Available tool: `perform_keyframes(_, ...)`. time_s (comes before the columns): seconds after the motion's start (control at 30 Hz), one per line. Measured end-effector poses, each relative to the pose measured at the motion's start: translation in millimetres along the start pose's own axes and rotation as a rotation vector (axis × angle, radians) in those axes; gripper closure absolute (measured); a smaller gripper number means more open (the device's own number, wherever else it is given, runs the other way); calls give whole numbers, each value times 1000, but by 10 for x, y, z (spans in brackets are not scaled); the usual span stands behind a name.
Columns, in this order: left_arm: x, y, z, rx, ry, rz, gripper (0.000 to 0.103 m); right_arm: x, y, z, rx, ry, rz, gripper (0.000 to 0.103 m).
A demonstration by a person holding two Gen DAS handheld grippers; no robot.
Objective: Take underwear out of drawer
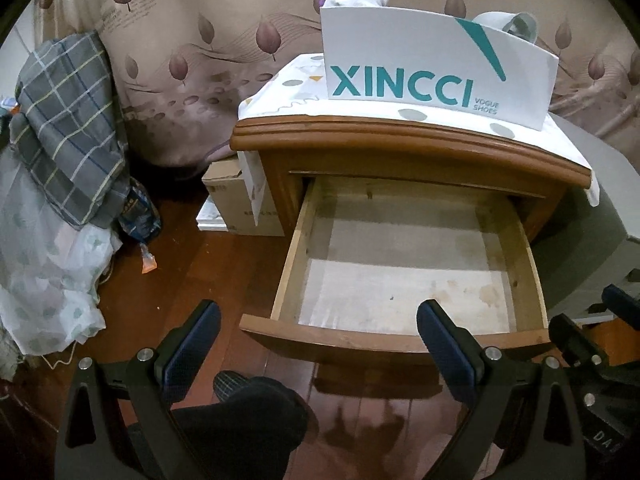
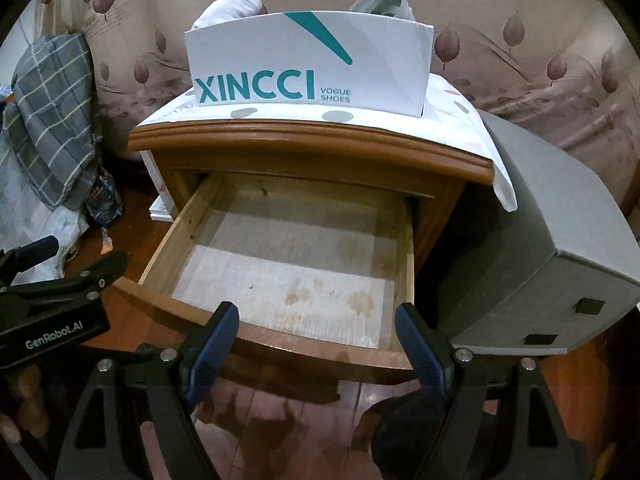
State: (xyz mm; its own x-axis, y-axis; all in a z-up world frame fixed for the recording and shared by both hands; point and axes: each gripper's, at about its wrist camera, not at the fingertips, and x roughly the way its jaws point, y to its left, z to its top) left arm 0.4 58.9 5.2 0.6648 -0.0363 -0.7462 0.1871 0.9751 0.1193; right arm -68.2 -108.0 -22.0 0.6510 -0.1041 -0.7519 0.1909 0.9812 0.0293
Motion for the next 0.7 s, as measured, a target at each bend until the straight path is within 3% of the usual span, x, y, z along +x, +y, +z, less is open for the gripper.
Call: perform_keyframes(0.7, 40, 41, -5, -50, 24, -48, 5, 52, 36, -36, -11, 27, 28, 21)
